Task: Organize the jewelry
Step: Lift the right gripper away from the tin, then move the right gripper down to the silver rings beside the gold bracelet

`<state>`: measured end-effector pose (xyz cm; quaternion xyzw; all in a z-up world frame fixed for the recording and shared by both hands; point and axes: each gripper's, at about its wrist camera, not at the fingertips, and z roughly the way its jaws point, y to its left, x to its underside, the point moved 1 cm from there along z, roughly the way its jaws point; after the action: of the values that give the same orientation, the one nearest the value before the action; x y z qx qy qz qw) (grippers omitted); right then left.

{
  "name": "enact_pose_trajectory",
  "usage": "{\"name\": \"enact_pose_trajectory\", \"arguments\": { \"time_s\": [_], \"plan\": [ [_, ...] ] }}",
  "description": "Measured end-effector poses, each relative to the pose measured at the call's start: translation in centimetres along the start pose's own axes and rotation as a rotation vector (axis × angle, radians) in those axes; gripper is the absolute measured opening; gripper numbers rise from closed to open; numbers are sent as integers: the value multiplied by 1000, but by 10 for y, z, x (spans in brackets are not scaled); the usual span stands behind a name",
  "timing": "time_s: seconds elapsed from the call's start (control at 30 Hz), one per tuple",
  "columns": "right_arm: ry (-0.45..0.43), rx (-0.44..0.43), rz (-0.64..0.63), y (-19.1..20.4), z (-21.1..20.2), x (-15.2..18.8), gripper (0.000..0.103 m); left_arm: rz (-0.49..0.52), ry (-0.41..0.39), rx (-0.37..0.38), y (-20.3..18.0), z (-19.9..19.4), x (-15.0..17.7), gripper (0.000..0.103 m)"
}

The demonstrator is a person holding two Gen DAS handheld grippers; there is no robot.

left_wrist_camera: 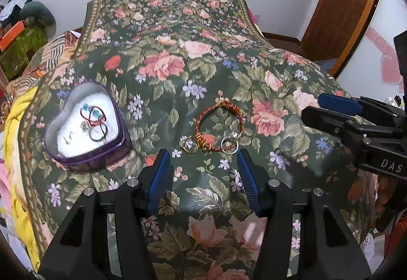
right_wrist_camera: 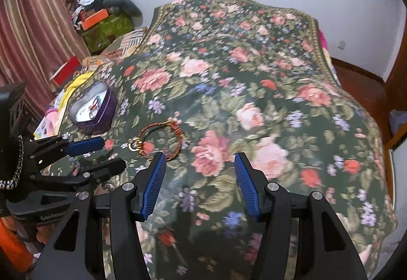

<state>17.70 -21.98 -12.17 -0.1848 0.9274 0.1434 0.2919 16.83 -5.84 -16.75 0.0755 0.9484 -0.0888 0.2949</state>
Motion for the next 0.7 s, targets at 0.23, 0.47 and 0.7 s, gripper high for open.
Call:
{"name": "enact_pose_trajectory", "arguments": {
  "time_s": [0.23,0.47,0.7],
  "plan": [
    [56,-33,-59,22,28,-1,52,-18,19,26,12,6,10,52],
    [112,-57,-82,28,49,-4,30,-26,19,38,19,9,12,36],
    [146,-79,-82,28,61,-2,12,-35,30,37,26,15,12,33]
  ]
}}
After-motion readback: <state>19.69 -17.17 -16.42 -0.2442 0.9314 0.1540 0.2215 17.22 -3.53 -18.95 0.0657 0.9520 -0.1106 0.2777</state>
